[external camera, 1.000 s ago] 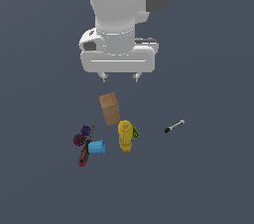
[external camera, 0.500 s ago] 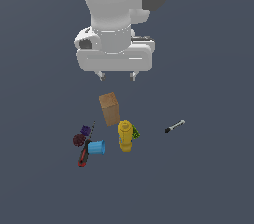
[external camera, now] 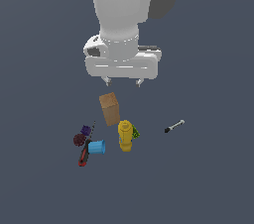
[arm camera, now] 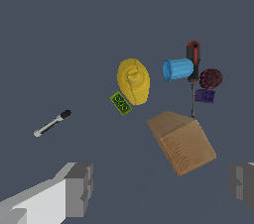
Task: Pick up a designated object from a clutter of objects.
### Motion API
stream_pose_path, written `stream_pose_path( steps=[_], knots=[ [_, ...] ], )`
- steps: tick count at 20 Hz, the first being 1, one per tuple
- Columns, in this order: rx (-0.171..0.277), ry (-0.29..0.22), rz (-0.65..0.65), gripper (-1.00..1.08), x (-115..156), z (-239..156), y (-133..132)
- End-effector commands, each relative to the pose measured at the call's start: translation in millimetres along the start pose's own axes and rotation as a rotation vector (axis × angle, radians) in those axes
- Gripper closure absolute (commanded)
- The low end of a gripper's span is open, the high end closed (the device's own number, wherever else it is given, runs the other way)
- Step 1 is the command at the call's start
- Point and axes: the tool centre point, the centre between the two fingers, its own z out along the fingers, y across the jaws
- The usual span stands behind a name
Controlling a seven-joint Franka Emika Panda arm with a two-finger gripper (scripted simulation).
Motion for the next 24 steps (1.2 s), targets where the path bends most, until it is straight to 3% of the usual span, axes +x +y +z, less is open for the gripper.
stream_pose_path(
  steps=[1, 24],
  knots=[
    [0.002, -0.002, 0.031, -0.92, 2.5, 7.7, -8.2],
    [-0.002, -0.023, 0.448, -0.92, 14.6, 114.2, -116.7]
  ],
)
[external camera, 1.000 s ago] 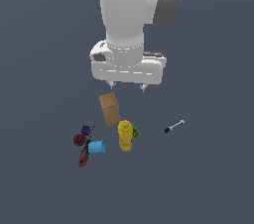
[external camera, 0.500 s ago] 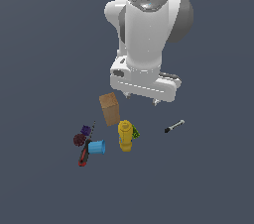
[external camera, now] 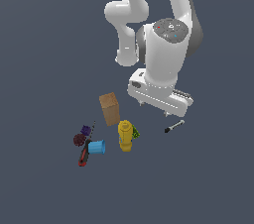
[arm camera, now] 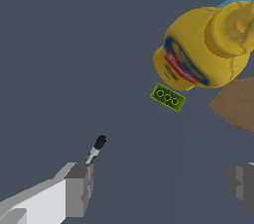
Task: Pick up a designated object from a clutter of objects.
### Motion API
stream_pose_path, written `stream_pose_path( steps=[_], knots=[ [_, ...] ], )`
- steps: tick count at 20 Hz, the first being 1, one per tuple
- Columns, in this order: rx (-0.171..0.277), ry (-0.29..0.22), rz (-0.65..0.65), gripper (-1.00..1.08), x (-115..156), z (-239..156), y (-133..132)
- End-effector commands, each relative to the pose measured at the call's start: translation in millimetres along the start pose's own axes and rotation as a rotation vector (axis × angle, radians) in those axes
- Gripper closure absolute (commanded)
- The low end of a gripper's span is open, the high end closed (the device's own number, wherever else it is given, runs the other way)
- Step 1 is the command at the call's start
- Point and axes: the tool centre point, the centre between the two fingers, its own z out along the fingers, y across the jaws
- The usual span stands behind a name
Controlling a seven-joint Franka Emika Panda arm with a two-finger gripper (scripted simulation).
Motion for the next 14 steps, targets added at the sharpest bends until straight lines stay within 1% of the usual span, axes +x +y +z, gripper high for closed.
stream_pose_path(
  steps=[1, 14],
  knots=[
    [-0.002, -0.001, 0.048, -0.92, -5.5, 12.6, -10.8],
    [-0.018, 0.004, 0.290, -0.92, -40.3, 78.4, -60.3]
  ],
)
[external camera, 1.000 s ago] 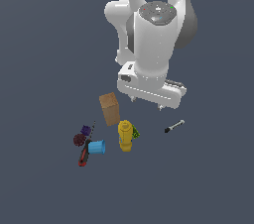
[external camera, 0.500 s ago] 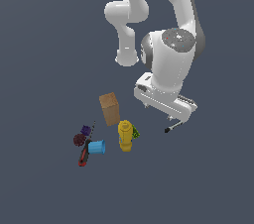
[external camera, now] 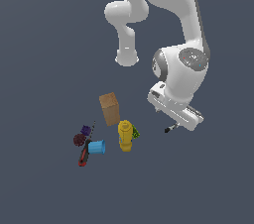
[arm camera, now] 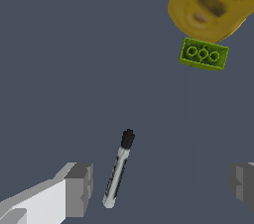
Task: Pick up a designated object from a clutter of objects.
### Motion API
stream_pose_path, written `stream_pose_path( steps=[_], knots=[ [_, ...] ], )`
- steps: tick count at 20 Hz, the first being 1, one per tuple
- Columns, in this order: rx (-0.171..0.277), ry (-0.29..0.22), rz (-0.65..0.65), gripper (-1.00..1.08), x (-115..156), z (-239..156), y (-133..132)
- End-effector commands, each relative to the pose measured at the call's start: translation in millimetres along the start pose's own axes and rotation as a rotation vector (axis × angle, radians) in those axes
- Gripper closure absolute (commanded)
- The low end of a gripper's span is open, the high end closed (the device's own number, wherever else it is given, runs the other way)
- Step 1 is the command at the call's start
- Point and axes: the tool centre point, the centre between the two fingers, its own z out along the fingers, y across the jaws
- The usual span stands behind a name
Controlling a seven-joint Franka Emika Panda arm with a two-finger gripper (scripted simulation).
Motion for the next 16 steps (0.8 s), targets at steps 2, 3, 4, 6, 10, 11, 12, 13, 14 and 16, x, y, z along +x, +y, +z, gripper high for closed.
stream_pose_path(
  steps=[2, 3, 4, 6, 10, 11, 12, 13, 14, 16],
  knots=[
    [-0.004, 0.004, 0.066, -0.92, -13.6, 17.9, -9.2],
    [-0.005, 0.005, 0.085, -0.92, -17.5, 22.9, -11.6],
    [-0.006, 0.006, 0.103, -0.92, -21.5, 28.0, -13.9],
    [-0.009, 0.009, 0.139, -0.92, -29.2, 37.8, -18.2],
    [-0.012, 0.014, 0.198, -0.92, -42.4, 54.5, -24.7],
    [-0.013, 0.016, 0.211, -0.92, -45.3, 58.0, -26.0],
    [-0.013, 0.017, 0.223, -0.92, -47.9, 61.2, -27.1],
    [-0.014, 0.018, 0.233, -0.92, -50.3, 64.2, -28.1],
    [-0.014, 0.019, 0.243, -0.92, -52.5, 66.9, -29.0],
    [-0.015, 0.021, 0.260, -0.92, -56.3, 71.6, -30.5]
  ],
)
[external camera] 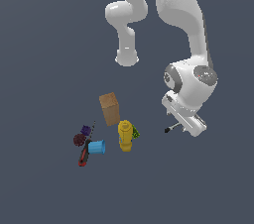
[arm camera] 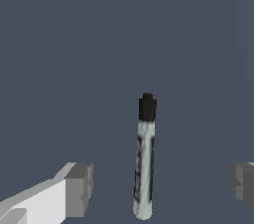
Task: Pick up a designated object from a clutter of objects.
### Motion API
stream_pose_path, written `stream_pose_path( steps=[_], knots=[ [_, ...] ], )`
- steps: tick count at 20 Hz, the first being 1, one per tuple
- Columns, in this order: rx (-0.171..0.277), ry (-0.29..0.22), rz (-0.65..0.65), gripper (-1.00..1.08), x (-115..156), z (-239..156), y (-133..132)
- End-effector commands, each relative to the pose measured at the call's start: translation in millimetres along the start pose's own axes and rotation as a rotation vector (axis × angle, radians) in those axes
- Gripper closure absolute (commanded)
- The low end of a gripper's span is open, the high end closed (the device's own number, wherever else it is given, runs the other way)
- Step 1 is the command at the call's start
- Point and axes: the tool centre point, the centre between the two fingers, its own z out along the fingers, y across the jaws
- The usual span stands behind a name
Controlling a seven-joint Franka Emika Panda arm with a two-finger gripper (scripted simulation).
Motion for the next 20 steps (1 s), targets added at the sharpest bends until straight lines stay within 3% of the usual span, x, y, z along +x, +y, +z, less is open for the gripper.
stream_pose_path(
  steps=[1, 12, 20],
  knots=[
    [0.000, 0.003, 0.022, -0.92, -4.8, 5.5, -0.9],
    [-0.001, 0.005, 0.041, -0.92, -10.3, 14.3, -1.3],
    [-0.001, 0.005, 0.045, -0.92, -10.1, 48.0, -0.2]
  ],
)
